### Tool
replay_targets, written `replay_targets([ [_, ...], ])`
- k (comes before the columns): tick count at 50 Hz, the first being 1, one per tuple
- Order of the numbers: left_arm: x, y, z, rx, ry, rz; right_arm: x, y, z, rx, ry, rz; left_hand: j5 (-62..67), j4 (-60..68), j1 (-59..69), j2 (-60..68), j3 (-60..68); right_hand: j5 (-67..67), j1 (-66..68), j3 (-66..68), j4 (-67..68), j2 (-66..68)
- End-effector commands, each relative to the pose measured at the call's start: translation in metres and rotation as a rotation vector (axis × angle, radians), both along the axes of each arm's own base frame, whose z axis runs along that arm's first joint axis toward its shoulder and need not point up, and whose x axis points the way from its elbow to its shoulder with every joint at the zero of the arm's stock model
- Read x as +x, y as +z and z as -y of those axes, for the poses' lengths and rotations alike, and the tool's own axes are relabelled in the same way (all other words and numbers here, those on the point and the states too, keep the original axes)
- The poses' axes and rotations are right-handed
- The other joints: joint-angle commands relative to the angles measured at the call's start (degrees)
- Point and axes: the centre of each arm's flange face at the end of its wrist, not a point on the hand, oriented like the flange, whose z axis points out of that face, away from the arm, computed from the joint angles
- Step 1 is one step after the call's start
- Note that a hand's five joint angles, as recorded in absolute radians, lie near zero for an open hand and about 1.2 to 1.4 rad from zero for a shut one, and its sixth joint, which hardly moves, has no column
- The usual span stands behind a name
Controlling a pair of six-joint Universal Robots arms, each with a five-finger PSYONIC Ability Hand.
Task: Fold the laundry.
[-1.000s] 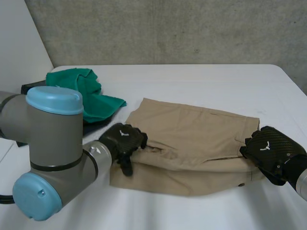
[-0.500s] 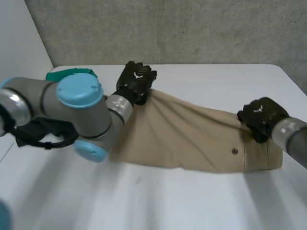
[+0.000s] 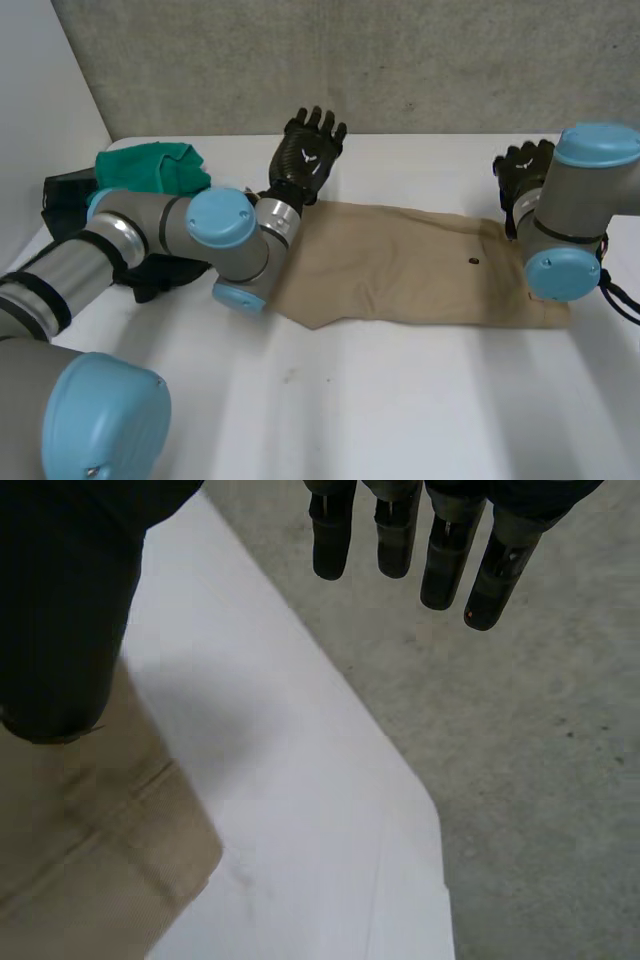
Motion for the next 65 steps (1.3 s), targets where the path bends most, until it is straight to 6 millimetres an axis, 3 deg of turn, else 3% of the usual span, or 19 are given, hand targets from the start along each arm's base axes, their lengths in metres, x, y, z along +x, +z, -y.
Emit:
replay_targets([
  [1,0.032,0.056,-0.038,0.122,0.009,-0.099,-0.007,0.066,-0.048,-0.019,0.052,0.129,-2.66,-1.72,-0.99,-1.78,-2.11,-4.07,-1.82,-2.4,-3.59,-2.65],
  [3,0.039,0.062,-0.048,0.153,0.005,-0.117,-0.011,0.064,-0.062,0.046,0.078,0.126,-2.66,-1.72,-0.99,-1.78,-2.11,-4.07,-1.82,-2.4,-3.59,-2.65],
  [8,0.056,0.057,-0.079,0.277,-0.007,-0.132,-0.043,0.023,-0.09,0.309,0.077,0.121,-2.44,-1.5,-0.77,-1.57,-1.89,-4.07,-1.82,-2.4,-3.59,-2.65],
  [13,0.076,0.047,-0.107,0.402,-0.003,-0.135,-0.058,0.007,-0.108,0.387,0.076,0.158,-1.1,-0.17,0.57,-0.23,-0.55,-2.16,0.1,-0.48,-1.67,-0.73],
  [20,0.091,0.032,-0.117,0.499,0.017,-0.15,-0.072,-0.009,-0.099,0.331,0.047,0.189,-1.09,-0.16,0.57,-0.22,-0.55,11.78,14.04,13.45,12.26,13.2],
  [30,0.095,0.026,-0.115,0.516,0.033,-0.147,-0.075,-0.036,-0.092,0.376,0.029,0.171,-1.09,-0.16,0.57,-0.22,-0.55,13.33,15.59,15.0,13.81,14.75],
  [34,0.096,0.025,-0.114,0.519,0.038,-0.147,-0.075,-0.042,-0.092,0.389,0.031,0.17,-1.09,-0.16,0.57,-0.22,-0.55,37.67,39.93,39.34,38.15,39.09],
  [36,0.096,0.025,-0.114,0.519,0.038,-0.147,-0.078,-0.042,-0.09,0.386,0.024,0.17,-1.09,-0.16,0.57,-0.22,-0.55,65.82,68.07,67.49,66.3,67.24],
  [42,0.096,0.027,-0.115,0.515,0.035,-0.149,-0.096,-0.036,-0.079,0.337,-0.02,0.175,-1.09,-0.16,0.57,-0.22,-0.55,65.93,68.18,67.6,66.41,67.35],
  [45,0.097,0.029,-0.118,0.517,0.034,-0.146,-0.107,-0.013,-0.074,0.255,-0.035,0.143,-1.09,-0.16,0.57,-0.22,-0.55,65.93,68.18,67.6,66.41,67.35],
  [47,0.098,0.033,-0.12,0.513,0.034,-0.148,-0.118,0.002,-0.071,0.207,-0.05,0.075,-1.09,-0.16,0.57,-0.22,-0.55,65.93,68.18,67.6,66.41,67.35],
  [54,0.104,0.045,-0.127,0.506,0.035,-0.155,-0.125,0.018,-0.062,0.122,-0.03,-0.19,-1.26,-0.33,0.41,-0.39,-0.72,65.93,68.18,67.6,66.41,67.35],
  [56,0.105,0.047,-0.128,0.504,0.034,-0.155,-0.115,0.028,-0.061,0.076,-0.006,-0.252,-1.43,-0.49,0.24,-0.56,-0.88,65.93,68.18,67.6,66.41,67.35],
  [58,0.105,0.048,-0.128,0.502,0.036,-0.156,-0.09,0.035,-0.066,0.034,0.063,-0.262,-1.43,-0.5,0.24,-0.56,-0.88,65.93,68.18,67.6,66.41,67.35],
  [59,0.106,0.048,-0.127,0.501,0.038,-0.157,-0.057,0.043,-0.075,-0.014,0.155,-0.265,-1.43,-0.5,0.24,-0.56,-0.88,65.93,68.18,67.6,66.41,67.35],
  [61,0.107,0.05,-0.126,0.497,0.042,-0.161,-0.025,0.05,-0.089,-0.06,0.247,-0.269,-1.43,-0.5,0.24,-0.56,-0.88,65.93,68.18,67.6,66.41,67.35],
  [62,0.108,0.05,-0.125,0.495,0.046,-0.163,0.005,0.052,-0.104,-0.099,0.344,-0.268,-1.43,-0.5,0.24,-0.56,-0.88,65.93,68.18,67.6,66.41,67.35],
  [65,0.108,0.053,-0.122,0.485,0.05,-0.17,0.041,0.047,-0.128,-0.134,0.479,-0.264,-1.43,-0.5,0.24,-0.56,-0.88,65.93,68.18,67.6,66.41,67.35],
])
